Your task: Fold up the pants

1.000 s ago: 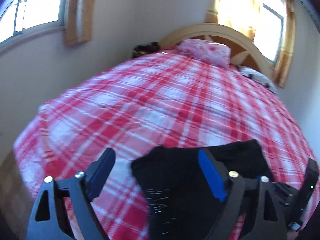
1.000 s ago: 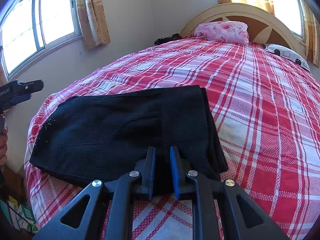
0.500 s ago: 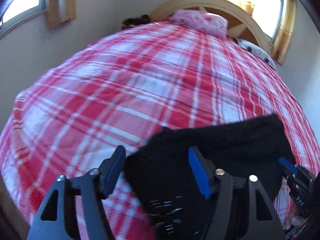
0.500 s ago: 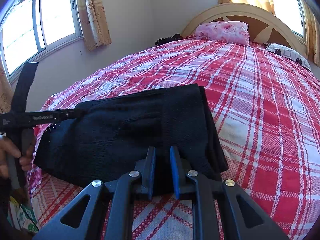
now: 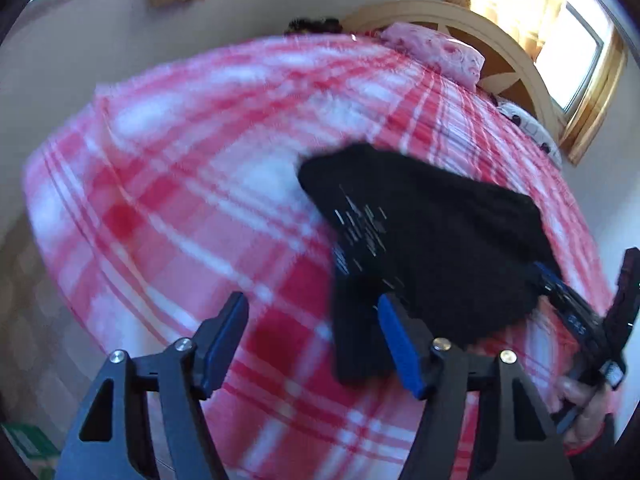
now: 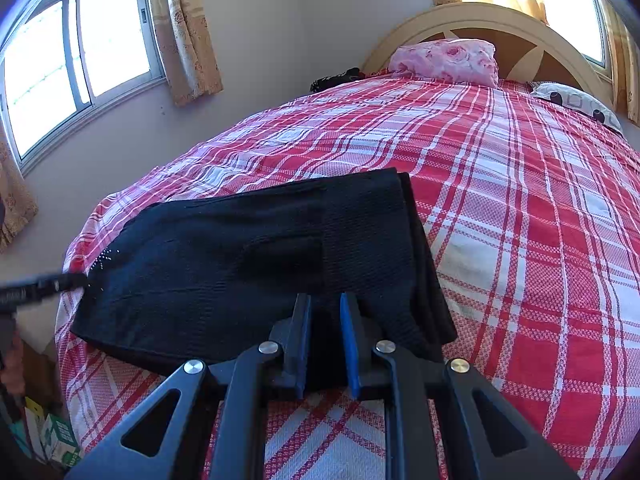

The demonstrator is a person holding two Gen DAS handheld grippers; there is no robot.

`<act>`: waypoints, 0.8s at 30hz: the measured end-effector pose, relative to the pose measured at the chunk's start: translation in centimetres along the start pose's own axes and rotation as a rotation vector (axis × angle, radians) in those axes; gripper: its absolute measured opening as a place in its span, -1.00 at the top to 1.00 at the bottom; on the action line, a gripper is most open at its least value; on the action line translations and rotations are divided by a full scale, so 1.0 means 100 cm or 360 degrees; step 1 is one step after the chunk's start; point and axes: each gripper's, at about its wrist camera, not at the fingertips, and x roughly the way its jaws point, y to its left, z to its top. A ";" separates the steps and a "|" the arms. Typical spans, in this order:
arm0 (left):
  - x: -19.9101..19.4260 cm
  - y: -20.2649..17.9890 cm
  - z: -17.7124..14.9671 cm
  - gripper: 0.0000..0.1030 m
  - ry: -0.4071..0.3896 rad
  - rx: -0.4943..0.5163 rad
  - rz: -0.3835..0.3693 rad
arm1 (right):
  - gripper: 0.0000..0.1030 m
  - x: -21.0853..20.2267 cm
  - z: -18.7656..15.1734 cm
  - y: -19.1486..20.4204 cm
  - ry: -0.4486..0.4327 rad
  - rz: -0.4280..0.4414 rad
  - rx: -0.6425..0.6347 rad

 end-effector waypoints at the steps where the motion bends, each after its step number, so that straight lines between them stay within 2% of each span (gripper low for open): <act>1: 0.004 -0.006 -0.006 -0.33 -0.0010 -0.0007 0.0008 | 0.68 0.000 0.000 0.000 0.0000 -0.0001 0.0000; 2: 0.002 -0.013 -0.008 -0.25 -0.0049 0.0026 0.0047 | 0.68 0.000 0.000 0.000 0.0001 -0.0005 -0.0005; 3: 0.002 -0.019 -0.006 0.17 -0.0055 0.0033 0.0008 | 0.68 0.000 0.000 0.000 0.0001 -0.0010 -0.0009; 4: 0.002 -0.018 -0.003 0.43 -0.0045 -0.0041 -0.0118 | 0.68 0.000 0.000 0.001 0.0001 -0.0015 -0.0014; 5: 0.003 -0.012 0.002 0.58 -0.0052 -0.0179 -0.0226 | 0.68 0.000 0.000 0.001 0.0002 -0.0019 -0.0017; 6: 0.004 -0.008 0.006 0.71 -0.0061 -0.0254 -0.0267 | 0.68 0.000 0.000 0.001 0.0002 -0.0020 -0.0017; 8: -0.002 -0.001 0.009 0.74 -0.0091 -0.0409 -0.0380 | 0.68 0.000 0.000 0.002 0.0003 -0.0018 -0.0016; 9: -0.008 -0.003 0.008 0.74 -0.0121 -0.0420 -0.0399 | 0.68 -0.001 0.000 0.002 0.0003 -0.0021 -0.0019; 11: -0.016 -0.010 0.004 0.73 -0.0152 -0.0400 -0.0338 | 0.68 -0.013 0.000 0.006 -0.0052 -0.0054 -0.0005; 12: -0.014 -0.010 0.001 0.73 -0.0139 -0.0425 -0.0314 | 0.68 -0.021 0.001 0.009 -0.0100 -0.0023 0.0013; 14: -0.006 -0.004 -0.006 0.73 -0.0114 -0.0516 -0.0312 | 0.68 -0.026 0.010 0.030 -0.0112 0.0203 -0.0009; 16: 0.004 0.000 -0.012 0.68 -0.0112 -0.0600 -0.0318 | 0.68 -0.015 0.023 0.065 -0.0016 0.0348 -0.0186; 18: 0.007 0.003 -0.017 0.43 -0.0141 -0.0663 -0.0307 | 0.68 0.006 0.037 0.109 0.0105 0.0497 -0.0410; 19: 0.006 0.004 -0.018 0.40 -0.0138 -0.0669 -0.0301 | 0.68 0.021 0.045 0.131 0.0180 0.0572 -0.0508; 20: 0.007 0.006 -0.019 0.41 -0.0134 -0.0679 -0.0313 | 0.68 0.033 0.052 0.146 0.0230 0.0606 -0.0563; 21: 0.006 0.008 -0.020 0.56 -0.0134 -0.0706 -0.0328 | 0.68 0.044 0.057 0.159 0.0266 0.0627 -0.0599; 23: 0.005 0.010 -0.022 0.71 -0.0120 -0.0726 -0.0341 | 0.68 0.075 0.067 0.183 0.0386 0.0652 -0.0646; 24: 0.004 0.010 -0.025 0.73 -0.0125 -0.0744 -0.0303 | 0.68 0.088 0.068 0.189 0.0448 0.0632 -0.0648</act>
